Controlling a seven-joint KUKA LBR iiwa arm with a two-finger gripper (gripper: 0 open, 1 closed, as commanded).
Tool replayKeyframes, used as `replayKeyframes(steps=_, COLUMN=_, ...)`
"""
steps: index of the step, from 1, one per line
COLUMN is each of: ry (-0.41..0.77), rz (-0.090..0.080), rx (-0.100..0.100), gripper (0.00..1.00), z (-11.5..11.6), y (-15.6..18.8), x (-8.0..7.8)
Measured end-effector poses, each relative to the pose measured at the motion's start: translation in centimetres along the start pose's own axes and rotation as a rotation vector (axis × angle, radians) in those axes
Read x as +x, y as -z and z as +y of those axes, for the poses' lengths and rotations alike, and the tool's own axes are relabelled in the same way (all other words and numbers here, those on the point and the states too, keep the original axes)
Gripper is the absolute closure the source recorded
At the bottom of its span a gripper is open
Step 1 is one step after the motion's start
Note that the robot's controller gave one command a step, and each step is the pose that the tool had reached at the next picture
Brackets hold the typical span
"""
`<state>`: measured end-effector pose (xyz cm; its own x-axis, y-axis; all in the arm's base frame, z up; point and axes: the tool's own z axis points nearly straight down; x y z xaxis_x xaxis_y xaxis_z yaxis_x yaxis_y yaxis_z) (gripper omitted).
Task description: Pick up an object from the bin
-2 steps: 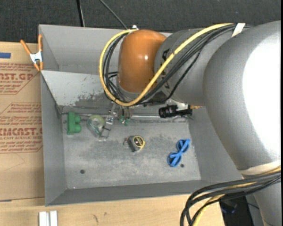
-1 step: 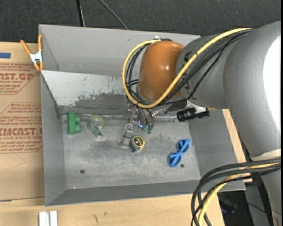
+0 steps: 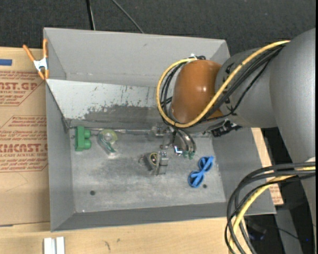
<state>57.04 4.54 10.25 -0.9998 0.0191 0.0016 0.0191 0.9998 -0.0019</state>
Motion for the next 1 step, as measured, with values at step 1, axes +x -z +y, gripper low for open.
replayKeyframes(steps=1, ry=0.004, rz=-0.001, rx=-0.003, gripper=0.00, z=0.26, y=-3.48, x=-0.91)
